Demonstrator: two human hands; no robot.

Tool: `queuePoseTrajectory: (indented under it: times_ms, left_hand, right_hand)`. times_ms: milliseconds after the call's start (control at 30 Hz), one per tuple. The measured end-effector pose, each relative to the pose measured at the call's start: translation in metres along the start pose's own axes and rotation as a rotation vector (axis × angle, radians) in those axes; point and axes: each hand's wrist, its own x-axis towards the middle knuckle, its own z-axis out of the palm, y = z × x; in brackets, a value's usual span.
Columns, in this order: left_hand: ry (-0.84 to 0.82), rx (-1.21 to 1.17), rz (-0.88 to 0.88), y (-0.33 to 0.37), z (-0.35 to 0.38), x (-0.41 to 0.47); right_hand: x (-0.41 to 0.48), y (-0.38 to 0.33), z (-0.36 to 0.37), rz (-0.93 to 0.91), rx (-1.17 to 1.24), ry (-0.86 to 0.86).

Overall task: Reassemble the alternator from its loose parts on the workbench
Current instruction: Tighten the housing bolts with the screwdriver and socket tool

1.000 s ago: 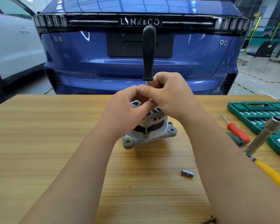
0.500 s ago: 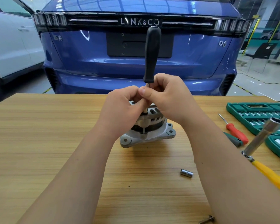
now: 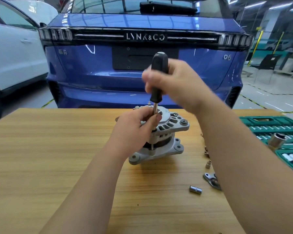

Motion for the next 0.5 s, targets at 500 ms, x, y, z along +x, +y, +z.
queuePoseTrajectory:
  times_ms: [500]
  left_hand:
    - [-0.004,-0.013,-0.025,0.0,-0.003,-0.004]
  right_hand:
    - [0.025,-0.013,0.027,0.053,0.269,0.035]
